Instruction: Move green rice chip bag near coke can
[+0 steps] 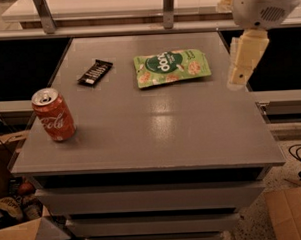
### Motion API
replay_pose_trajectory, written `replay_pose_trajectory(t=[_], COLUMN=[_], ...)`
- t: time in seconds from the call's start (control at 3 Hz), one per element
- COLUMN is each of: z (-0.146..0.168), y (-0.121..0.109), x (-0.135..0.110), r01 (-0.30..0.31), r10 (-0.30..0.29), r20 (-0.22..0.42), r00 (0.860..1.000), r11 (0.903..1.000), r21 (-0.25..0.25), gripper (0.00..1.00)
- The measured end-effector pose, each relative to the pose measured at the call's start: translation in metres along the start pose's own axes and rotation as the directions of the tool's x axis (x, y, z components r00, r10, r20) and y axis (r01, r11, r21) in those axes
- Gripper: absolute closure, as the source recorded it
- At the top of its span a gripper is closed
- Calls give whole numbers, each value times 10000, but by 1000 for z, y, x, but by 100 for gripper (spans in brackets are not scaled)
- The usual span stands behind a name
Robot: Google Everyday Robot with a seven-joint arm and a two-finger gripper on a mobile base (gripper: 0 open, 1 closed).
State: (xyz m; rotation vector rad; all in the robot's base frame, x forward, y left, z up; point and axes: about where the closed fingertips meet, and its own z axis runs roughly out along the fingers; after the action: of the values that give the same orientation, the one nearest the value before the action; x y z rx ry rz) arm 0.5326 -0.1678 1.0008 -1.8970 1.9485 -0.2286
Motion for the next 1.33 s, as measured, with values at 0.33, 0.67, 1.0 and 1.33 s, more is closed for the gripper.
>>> replay_pose_trajectory(t=[0.33, 0.67, 1.0, 1.33], z=[27, 63, 97, 136], y=[-40, -72, -88, -94], x=[-22, -44, -62, -73], r01=[1011, 1833, 2255, 2323], r10=[-1009, -1830, -2254, -2390], r20=[-223, -739, -1337, -2126], r00=[9946, 9803, 9650, 9475], r11=[9949, 9831, 9741, 9710], r21=[48, -27, -152, -564], gripper=[0, 0, 0, 0])
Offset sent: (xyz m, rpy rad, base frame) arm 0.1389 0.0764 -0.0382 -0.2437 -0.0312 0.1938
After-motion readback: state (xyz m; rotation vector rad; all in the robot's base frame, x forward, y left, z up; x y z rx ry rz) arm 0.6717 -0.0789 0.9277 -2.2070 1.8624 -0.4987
